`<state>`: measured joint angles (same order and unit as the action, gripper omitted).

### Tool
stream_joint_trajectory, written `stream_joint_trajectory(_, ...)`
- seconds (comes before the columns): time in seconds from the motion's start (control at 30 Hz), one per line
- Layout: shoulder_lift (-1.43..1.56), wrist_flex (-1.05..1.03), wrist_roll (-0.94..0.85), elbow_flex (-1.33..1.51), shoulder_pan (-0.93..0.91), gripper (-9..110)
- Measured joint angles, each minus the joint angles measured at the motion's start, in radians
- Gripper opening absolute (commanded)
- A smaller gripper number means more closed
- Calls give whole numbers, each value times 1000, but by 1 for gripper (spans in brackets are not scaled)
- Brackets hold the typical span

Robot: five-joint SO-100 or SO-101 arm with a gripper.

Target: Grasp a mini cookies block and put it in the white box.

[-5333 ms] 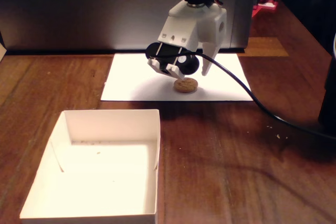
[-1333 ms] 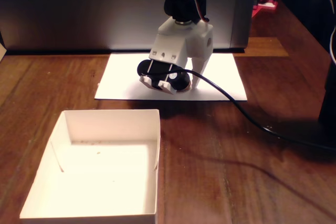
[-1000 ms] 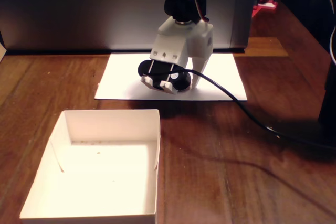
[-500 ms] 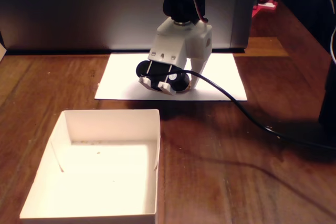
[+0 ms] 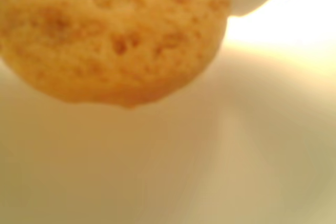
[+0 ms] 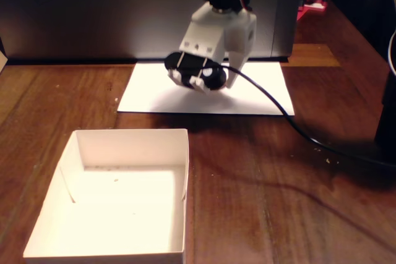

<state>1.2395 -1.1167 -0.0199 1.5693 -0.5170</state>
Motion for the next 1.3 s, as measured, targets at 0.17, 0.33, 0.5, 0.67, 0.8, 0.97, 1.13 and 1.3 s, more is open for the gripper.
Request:
stream_joint_trajectory(0.17, 87, -25, -20, 0, 37, 16)
stream_joint_trajectory(0.33, 152, -64, -54, 0, 84, 16)
stream_joint_trajectory(0.5, 210, -109, -114, -26, 160, 16)
stream_joint_trajectory(0.67, 253, -124, -181, -46, 242, 16)
stream_joint_trajectory(0.8, 256, -126, -206, -97, 310, 16)
stream_joint_trajectory(0.97, 256, -137, -206, -204, 394, 16)
stream_joint_trajectory(1.13, 256, -150, -195, -288, 499, 16)
stream_joint_trajectory(1.3, 232, -144, -163, -296, 607, 16)
